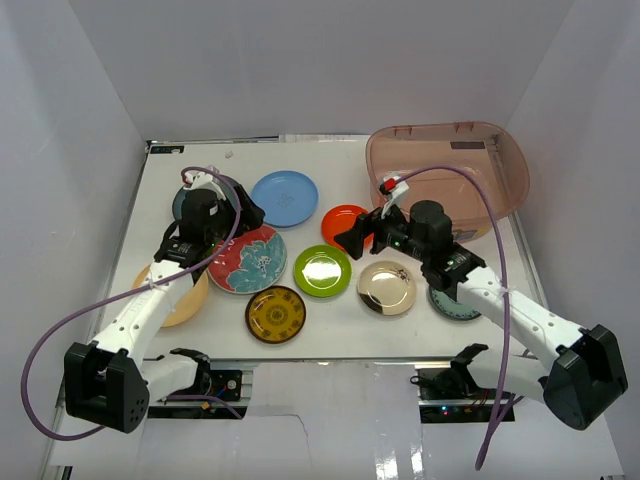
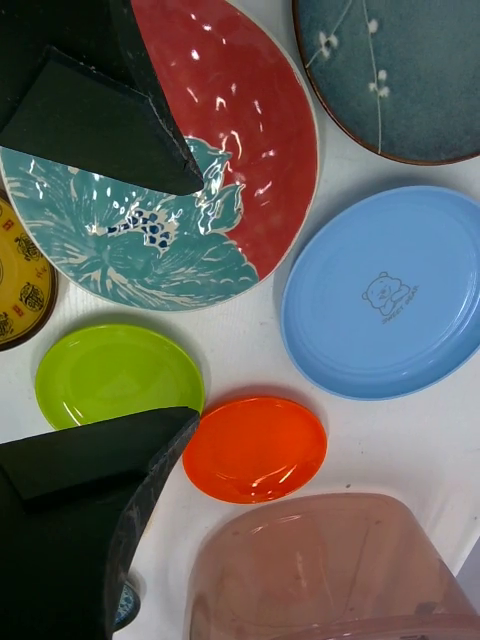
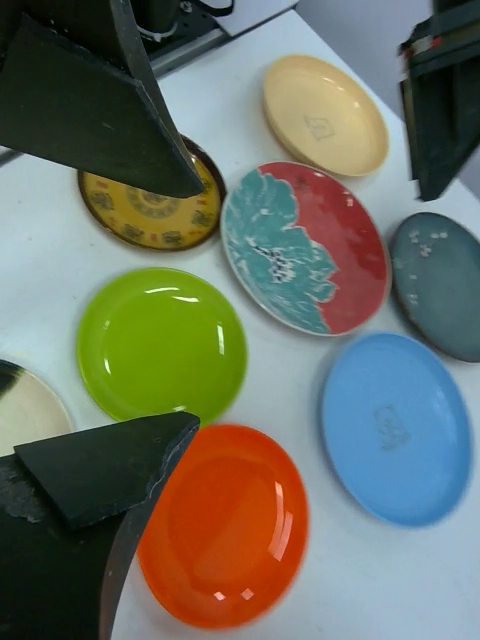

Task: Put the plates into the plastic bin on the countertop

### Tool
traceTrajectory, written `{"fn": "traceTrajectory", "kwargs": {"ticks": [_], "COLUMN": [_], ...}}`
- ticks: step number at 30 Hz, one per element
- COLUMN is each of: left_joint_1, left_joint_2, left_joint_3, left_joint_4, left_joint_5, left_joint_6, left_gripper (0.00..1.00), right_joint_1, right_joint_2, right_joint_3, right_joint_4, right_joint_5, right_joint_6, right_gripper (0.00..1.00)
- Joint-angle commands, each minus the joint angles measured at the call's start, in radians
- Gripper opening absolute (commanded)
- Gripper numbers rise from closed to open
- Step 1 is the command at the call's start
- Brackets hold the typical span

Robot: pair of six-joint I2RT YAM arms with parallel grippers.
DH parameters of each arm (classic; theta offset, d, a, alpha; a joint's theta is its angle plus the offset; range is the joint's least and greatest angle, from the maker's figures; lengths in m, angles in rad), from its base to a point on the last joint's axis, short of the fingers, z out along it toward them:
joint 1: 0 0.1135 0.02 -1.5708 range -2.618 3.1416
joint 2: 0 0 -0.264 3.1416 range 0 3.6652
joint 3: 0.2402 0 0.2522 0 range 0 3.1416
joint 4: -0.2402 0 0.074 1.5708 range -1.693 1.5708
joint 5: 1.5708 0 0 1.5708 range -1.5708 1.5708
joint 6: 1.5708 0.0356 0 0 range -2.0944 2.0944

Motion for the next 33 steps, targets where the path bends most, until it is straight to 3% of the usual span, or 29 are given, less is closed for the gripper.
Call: {"fn": "traceTrajectory", "kwargs": {"ticks": [1, 8, 13, 17, 26, 33], "left_joint_1": [0.008, 0.027, 0.310, 0.457, 0.645, 0.683], "left_joint_2": [-0.020, 0.027, 0.087, 0.105, 0.354, 0.576], "left_joint_3": [0.012, 0.051, 0.021, -0.025, -0.045, -0.019], "left_joint_4": [0.007, -0.003, 0.065, 0.170, 0.350, 0.490], "left_joint_5": [-0.020, -0.086, 0.134, 0.159, 0.276, 0.398], "left_joint_6": [-0.002, -0.008, -0.144, -0.210, -0.211, -0.174], "left_gripper": [0.98, 0.98, 0.91, 0.88, 0.80, 0.69], "right_joint_1": [0.024, 0.086, 0.109, 0.112, 0.115, 0.115], "right_joint_2": [0.022, 0.074, 0.065, 0.065, 0.074, 0.074], "right_joint_3": [-0.046, -0.052, -0.083, -0.098, -0.110, -0.118], "right_joint_4": [0.084, 0.132, 0.146, 0.142, 0.144, 0.126], "right_joint_5": [-0.018, -0.027, -0.015, -0.026, -0.046, -0.044], "right_joint_6": [0.087, 0.124, 0.126, 0.117, 0.097, 0.092], "right_gripper": [0.94, 0.97, 1.00, 1.00, 1.00, 0.93]}}
